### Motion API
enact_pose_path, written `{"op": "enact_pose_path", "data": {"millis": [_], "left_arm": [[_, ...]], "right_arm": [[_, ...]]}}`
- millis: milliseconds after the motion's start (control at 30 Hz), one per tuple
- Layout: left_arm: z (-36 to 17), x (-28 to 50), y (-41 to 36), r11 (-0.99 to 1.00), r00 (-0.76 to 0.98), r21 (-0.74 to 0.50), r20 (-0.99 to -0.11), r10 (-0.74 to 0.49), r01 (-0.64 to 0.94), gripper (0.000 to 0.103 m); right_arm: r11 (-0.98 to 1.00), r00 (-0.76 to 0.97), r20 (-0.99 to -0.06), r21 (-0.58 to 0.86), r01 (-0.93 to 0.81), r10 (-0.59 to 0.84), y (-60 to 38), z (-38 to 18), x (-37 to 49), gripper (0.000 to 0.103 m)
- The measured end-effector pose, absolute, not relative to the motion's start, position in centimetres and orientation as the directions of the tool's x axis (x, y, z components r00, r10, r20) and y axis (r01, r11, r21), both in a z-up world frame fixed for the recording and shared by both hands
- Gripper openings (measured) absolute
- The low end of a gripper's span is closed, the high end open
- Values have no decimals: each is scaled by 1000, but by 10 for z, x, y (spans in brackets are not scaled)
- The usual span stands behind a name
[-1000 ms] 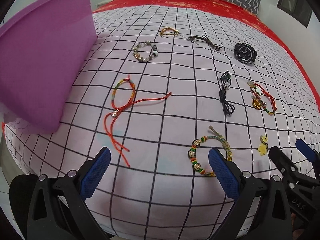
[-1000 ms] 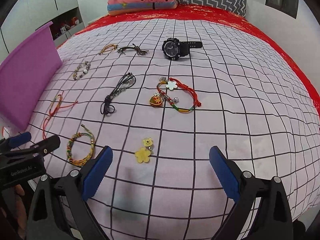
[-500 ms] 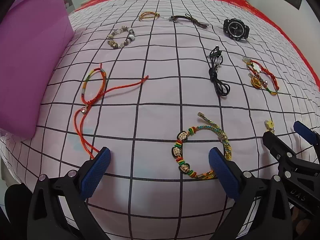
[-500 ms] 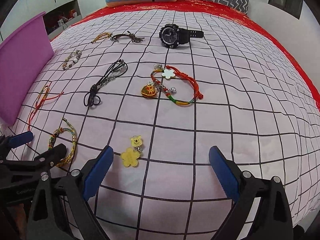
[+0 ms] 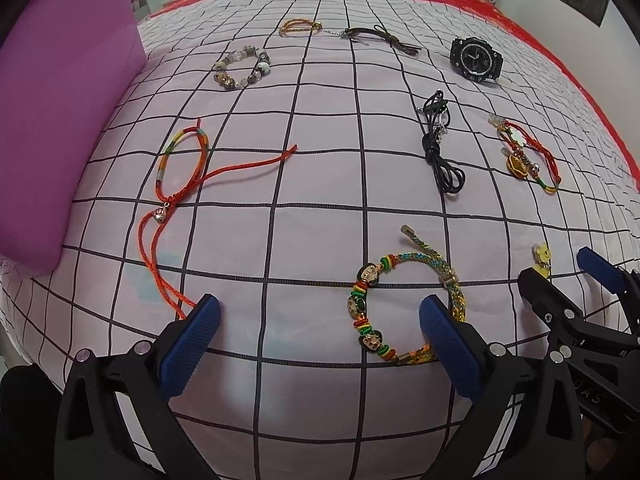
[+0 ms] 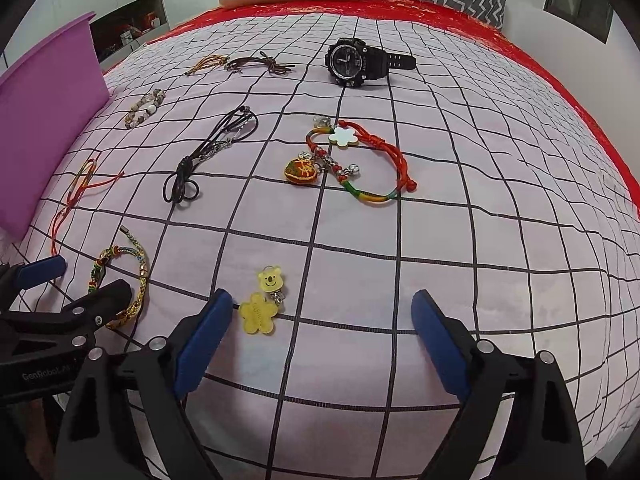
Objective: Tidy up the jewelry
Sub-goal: 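Grasp the braided bracelet with the left tool while the right tool grasps the yellow flower charm, then carry both items to the purple tub and open both tools to drop them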
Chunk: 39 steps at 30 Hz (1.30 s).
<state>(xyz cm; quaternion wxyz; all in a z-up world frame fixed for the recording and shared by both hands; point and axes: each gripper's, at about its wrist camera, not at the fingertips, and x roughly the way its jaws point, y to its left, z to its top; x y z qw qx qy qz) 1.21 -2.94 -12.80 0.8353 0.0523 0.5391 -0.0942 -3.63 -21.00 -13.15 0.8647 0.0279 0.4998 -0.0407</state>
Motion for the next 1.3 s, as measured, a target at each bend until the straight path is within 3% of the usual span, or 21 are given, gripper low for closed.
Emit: {"op": "enact_pose_path", "data": {"millis": [200,367,433,567,667,733,967,1300], "left_arm": [[-129,9,-29,971,434,-22,-892,-127,238,96],[-125,9,-31,969,418,-39,-897,-141,244,86],[-121,9,-33,970,412,-49,-899,-147,239,70],[-118,8,-37,966,408,-54,-899,-157,251,53],[-117,6,-39,964,413,-56,-896,-164,260,35],[-118,5,-38,965,426,-63,-888,-171,256,8],[-112,5,-27,960,418,-142,-878,-234,240,7],[-75,1,-20,954,461,-154,-848,-262,258,7]], "right_arm": [[998,504,-863,19,68,-18,-206,-131,-38,73],[998,504,-864,28,52,-2,-203,-129,-37,63],[998,499,-866,32,52,2,-202,-128,-36,56],[999,496,-868,29,36,7,-197,-126,-34,40],[1000,497,-868,17,23,3,-193,-126,-34,26],[1000,498,-867,10,21,-2,-191,-126,-35,22],[997,499,-865,68,34,42,-199,-123,-38,21],[987,527,-843,156,40,112,-205,-98,-46,21]]}}
